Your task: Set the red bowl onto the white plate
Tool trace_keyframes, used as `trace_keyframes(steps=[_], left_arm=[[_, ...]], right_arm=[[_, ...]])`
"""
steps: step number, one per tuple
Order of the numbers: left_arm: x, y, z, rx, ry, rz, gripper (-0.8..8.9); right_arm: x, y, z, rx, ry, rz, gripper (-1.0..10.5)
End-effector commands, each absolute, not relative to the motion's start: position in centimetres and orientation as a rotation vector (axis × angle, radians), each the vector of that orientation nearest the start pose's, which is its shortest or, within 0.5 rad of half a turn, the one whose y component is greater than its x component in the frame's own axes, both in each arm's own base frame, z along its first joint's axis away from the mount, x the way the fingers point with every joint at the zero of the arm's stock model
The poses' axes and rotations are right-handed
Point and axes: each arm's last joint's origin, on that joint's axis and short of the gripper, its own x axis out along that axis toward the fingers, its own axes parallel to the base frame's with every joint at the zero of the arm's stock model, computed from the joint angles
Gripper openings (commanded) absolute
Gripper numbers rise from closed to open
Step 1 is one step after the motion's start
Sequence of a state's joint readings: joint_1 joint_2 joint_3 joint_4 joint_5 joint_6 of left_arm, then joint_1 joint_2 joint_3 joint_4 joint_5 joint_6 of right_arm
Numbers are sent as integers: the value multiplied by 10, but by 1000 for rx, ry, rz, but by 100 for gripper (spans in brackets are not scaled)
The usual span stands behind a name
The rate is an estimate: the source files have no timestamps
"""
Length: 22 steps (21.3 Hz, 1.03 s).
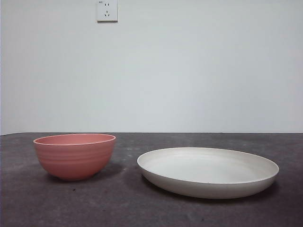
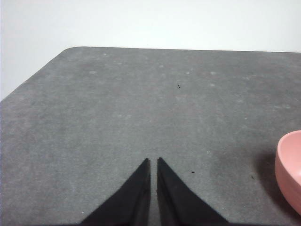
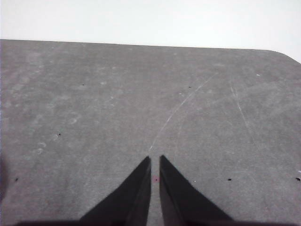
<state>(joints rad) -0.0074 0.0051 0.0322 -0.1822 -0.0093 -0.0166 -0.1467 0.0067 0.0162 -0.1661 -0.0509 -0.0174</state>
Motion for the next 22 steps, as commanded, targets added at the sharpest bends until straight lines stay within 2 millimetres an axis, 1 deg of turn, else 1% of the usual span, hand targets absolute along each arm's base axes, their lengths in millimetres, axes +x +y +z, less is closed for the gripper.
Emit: trace_keyframes(steps=[1,5,8,11,15,18,22], left_arm=[[96,0,153,-21,137,7,24],[97,0,158,-36,83,6,24],[97,0,160,-153,65,8,24],[97,0,160,-225,71,10,24],[97,-1,159,-229,83,0,15],[96,-2,161,-228,100,-56,15],[93,-4,170,-237,141,-120,16]], right_arm=[[95,-13,152,15,148,-96,26],[95,-13,152,15,146,-96,26],[95,-13,152,15,146,-96,26],[95,-12,152,43,144,-86,26],[95,-11,153,111,141,-38,26],[96,-9,154,195,135,25,19],[95,-7,167,267,55,95,13]])
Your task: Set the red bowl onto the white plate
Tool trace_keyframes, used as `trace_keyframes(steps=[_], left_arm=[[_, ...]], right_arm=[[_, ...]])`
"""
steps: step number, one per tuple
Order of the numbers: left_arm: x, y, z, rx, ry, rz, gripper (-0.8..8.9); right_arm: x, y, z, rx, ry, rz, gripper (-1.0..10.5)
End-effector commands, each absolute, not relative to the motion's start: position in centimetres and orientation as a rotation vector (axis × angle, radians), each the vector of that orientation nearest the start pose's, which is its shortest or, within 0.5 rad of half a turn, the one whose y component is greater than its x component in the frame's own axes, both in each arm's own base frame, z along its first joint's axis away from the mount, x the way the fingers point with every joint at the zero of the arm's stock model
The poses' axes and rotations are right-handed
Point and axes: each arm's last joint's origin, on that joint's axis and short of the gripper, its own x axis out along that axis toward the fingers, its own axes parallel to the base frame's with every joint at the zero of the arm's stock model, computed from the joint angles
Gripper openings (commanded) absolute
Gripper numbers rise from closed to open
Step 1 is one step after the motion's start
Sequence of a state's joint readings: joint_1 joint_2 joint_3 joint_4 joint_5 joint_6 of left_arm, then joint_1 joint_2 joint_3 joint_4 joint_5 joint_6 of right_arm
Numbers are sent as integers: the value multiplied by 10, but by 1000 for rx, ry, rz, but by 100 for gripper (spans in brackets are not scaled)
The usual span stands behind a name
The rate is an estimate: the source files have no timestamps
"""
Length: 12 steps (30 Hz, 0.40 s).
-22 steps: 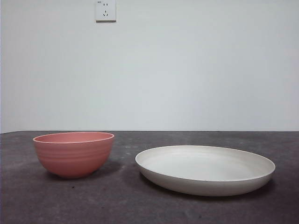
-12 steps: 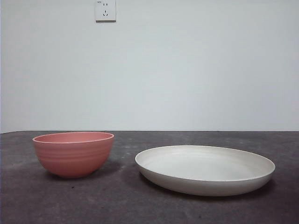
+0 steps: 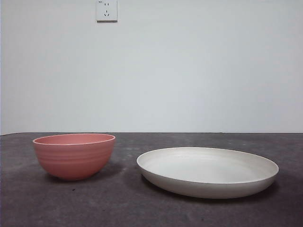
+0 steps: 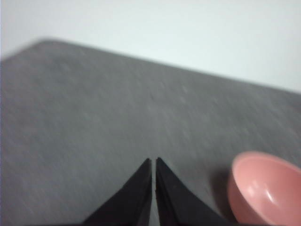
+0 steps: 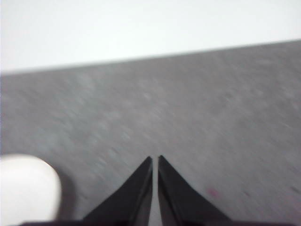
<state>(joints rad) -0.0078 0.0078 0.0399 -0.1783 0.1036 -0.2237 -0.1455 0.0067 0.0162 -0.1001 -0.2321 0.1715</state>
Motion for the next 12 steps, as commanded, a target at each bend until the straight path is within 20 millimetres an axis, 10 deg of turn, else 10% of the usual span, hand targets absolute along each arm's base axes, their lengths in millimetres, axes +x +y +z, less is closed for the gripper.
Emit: trace_keyframes(steps=[1,12], left_arm=[[92,-5,173,-238,144,-127,16],[87,-10,240,-306,235,-185,16]], right_arm=[[94,-7,172,280,47,96,13],[67,-1,250,340,87,166,12]])
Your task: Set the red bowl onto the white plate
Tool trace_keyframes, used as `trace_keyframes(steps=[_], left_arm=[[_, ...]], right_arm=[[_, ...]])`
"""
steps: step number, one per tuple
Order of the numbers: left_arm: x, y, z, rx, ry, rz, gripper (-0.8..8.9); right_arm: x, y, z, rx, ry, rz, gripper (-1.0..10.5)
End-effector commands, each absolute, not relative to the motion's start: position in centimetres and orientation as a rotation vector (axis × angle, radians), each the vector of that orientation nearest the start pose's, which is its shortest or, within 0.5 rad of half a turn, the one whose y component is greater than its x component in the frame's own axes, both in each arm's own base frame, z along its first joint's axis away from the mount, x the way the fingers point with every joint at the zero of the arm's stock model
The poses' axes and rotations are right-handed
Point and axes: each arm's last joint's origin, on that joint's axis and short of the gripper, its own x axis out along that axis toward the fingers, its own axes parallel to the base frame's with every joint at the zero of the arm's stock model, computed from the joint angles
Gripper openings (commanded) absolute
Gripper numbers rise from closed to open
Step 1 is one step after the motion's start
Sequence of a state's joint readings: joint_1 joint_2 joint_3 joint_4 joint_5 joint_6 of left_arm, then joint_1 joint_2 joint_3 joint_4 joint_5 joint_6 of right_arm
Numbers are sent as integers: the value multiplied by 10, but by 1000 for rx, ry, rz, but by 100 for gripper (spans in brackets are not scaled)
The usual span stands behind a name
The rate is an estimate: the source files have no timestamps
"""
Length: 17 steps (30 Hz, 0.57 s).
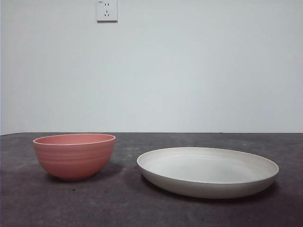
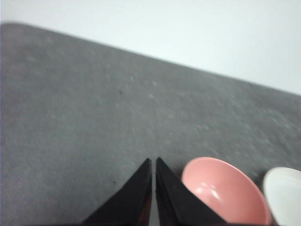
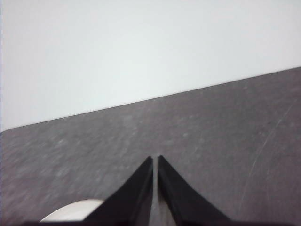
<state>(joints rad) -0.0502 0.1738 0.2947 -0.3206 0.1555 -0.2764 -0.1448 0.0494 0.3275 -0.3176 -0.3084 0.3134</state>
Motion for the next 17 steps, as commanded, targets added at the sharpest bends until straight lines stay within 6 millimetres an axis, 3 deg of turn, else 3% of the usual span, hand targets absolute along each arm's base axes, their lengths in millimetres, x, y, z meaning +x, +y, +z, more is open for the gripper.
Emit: trace_keyframes(steps=[1,10,17], left_arm=[[86,-10,247,-311,257,-185,16],[86,-15,311,-290,373,-276,16],[95,-24,329,-327,499,-503,16]], right_arm=[[65,0,256,342,101,169,12],[58,5,305,355,240,279,12],[61,12,329,360,320,423,12]])
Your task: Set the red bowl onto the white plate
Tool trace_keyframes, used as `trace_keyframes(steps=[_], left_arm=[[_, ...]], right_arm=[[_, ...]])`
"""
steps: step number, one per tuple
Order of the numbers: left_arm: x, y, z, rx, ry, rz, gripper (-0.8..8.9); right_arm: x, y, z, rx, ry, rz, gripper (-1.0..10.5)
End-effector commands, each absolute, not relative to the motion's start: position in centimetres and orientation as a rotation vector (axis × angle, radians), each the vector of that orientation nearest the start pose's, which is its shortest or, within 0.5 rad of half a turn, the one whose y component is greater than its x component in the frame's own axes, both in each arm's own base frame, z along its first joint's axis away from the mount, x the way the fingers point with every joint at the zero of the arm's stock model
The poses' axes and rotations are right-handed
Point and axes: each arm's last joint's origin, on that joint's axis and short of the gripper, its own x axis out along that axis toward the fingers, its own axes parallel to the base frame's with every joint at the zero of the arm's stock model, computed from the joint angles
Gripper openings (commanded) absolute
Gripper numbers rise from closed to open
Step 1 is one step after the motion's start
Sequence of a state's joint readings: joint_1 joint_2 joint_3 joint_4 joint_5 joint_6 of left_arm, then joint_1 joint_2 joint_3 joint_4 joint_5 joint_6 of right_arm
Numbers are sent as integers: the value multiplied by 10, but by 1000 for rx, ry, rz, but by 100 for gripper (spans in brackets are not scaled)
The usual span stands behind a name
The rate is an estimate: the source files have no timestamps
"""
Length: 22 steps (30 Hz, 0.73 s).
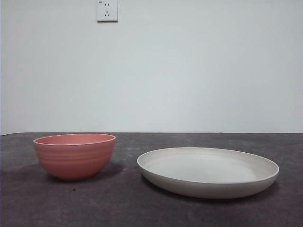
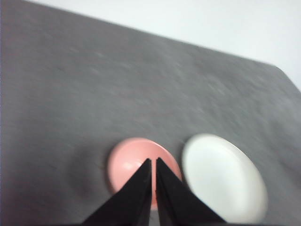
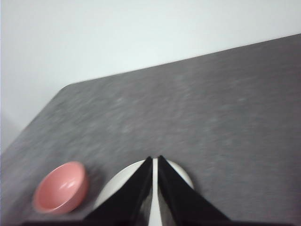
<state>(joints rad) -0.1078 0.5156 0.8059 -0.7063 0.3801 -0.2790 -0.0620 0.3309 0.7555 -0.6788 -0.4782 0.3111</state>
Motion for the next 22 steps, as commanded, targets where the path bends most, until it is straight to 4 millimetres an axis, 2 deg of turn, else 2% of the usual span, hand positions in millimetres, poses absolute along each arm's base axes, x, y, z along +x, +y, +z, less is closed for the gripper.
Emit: trace_keyframes(steps=[1,8,14,22], left_arm=[[95,-26,330,-329,525,-552,16],[97,-36,328,-311,664,-745,16],[99,-44,327,-296,694,-813,16],[99,-44,327,-293,695,-819,21]], right_arm=[[62,13,331,358,338,446,12],[73,22,332,290,517,575,12],[83,31,324,209,680,661,12],[86,34,323,196,698,681,12]])
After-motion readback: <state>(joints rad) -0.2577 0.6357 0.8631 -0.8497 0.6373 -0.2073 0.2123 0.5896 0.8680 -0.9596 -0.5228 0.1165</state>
